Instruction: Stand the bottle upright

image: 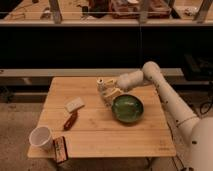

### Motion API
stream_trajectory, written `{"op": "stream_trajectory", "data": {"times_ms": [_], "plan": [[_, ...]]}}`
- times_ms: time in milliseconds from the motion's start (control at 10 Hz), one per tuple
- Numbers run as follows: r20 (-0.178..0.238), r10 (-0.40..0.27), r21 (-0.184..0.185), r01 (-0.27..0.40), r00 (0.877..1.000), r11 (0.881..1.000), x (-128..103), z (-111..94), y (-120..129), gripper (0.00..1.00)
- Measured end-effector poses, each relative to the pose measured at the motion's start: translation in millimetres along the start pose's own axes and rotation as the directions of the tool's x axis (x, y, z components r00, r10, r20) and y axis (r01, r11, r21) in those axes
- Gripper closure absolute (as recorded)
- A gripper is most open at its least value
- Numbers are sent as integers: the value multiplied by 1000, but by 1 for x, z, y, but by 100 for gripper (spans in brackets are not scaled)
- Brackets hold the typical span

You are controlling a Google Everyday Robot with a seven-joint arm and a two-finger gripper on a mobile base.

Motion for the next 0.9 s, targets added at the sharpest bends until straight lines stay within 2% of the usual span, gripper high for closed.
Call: {"op": "stream_trajectory", "data": {"times_ms": [100, 400, 500, 700, 900], "plan": [[26, -1, -7, 2, 1000, 1000, 1, 1, 3, 100], [68, -25, -28, 27, 997, 999, -1, 6, 10, 100], [103, -26, -36, 30, 994, 999, 1, 7, 14, 100], [141, -30, -51, 37, 990, 998, 2, 3, 18, 100], [140, -42, -75, 53, 989, 996, 0, 5, 22, 100]]}}
